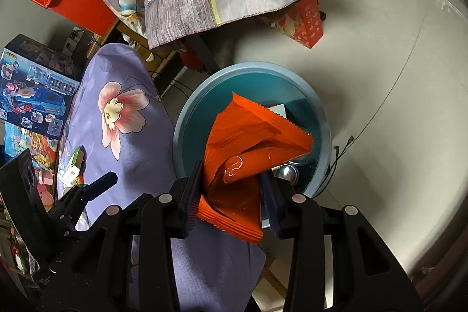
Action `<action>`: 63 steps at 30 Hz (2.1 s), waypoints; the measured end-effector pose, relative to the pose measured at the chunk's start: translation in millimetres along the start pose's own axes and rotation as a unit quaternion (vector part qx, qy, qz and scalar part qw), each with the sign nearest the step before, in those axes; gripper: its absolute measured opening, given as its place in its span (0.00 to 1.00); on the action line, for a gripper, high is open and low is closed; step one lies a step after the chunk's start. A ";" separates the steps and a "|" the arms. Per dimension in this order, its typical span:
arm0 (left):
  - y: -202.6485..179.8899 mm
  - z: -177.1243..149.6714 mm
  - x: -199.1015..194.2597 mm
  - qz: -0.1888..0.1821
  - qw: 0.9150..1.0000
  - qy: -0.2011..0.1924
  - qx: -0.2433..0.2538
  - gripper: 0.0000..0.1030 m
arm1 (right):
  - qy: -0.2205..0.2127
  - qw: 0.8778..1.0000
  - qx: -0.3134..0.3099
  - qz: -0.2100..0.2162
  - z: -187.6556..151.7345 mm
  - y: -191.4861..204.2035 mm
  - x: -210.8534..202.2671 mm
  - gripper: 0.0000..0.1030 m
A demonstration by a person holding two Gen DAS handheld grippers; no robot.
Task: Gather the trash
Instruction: 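Open the right tool dropping the orange wrapper while the left tool drops the clear wrapper, then move both tools back over the remaining trash on the table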
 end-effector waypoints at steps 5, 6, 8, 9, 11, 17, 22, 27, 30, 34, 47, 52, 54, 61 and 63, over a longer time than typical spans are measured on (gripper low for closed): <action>6.3 -1.2 -5.1 0.004 1.000 -0.008 -0.008 0.93 | 0.002 1.000 -0.010 0.000 2.6 6.2 2.6 0.37; 7.9 -1.6 -6.2 0.006 1.000 -0.009 -0.010 0.93 | 0.003 1.000 -0.013 -0.001 3.2 8.1 3.9 0.37; 10.6 -2.8 -7.1 0.009 1.000 -0.011 -0.012 0.93 | 0.006 1.000 -0.019 -0.001 4.1 12.5 7.8 0.37; 11.8 -3.1 -7.5 0.011 1.000 -0.011 -0.013 0.93 | 0.008 1.000 -0.021 -0.002 4.5 14.0 9.4 0.37; 15.7 -4.4 -7.7 0.013 1.000 -0.010 -0.018 0.93 | 0.013 1.000 -0.028 -0.003 5.6 19.4 14.0 0.37; 27.0 -9.0 -11.5 0.014 0.999 -0.011 -0.031 0.94 | 0.029 0.998 -0.055 0.002 5.4 39.5 25.3 0.59; 35.5 -16.0 -17.6 0.013 0.999 -0.015 -0.043 0.94 | 0.030 0.998 -0.054 0.004 0.7 45.9 25.1 0.72; 41.7 -25.2 -22.6 0.014 0.999 -0.017 -0.048 0.95 | 0.031 0.999 -0.043 -0.003 -3.7 43.5 20.1 0.75; 44.5 -32.0 -27.7 0.012 0.998 -0.020 -0.051 0.95 | 0.031 0.999 -0.035 -0.007 -7.1 44.6 17.7 0.80; 51.0 -41.0 -34.8 0.011 0.998 -0.023 -0.056 0.95 | 0.037 0.999 -0.032 -0.011 -14.1 51.0 18.8 0.84; 90.1 -76.9 -57.5 0.007 0.995 -0.037 -0.088 0.96 | 0.043 0.997 -0.052 -0.031 -42.0 86.0 24.7 0.88; 120.8 -96.4 -62.7 0.010 0.993 -0.038 -0.113 0.96 | 0.058 0.996 -0.063 -0.025 -55.3 112.8 39.8 0.89; 136.2 -105.5 -64.5 0.011 0.991 -0.038 -0.126 0.96 | 0.067 0.995 -0.067 -0.025 -60.0 124.5 47.1 0.89; 201.5 -143.1 -73.7 0.032 0.981 -0.043 -0.184 0.96 | 0.095 0.991 -0.094 -0.027 -79.7 173.9 76.2 0.89; 223.0 -154.6 -78.0 0.038 0.977 -0.048 -0.206 0.96 | 0.102 0.989 -0.105 -0.032 -85.5 186.2 83.9 0.89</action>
Point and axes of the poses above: each gripper's, at about its wrist camera, not at the fingertips, and x roughly the way its jaws point, y to its left, z to its top, the point moved 6 cm from there along x, roughly the way its jaws point, and after that the axes turned 6 degrees about y, right-handed, at the moved point
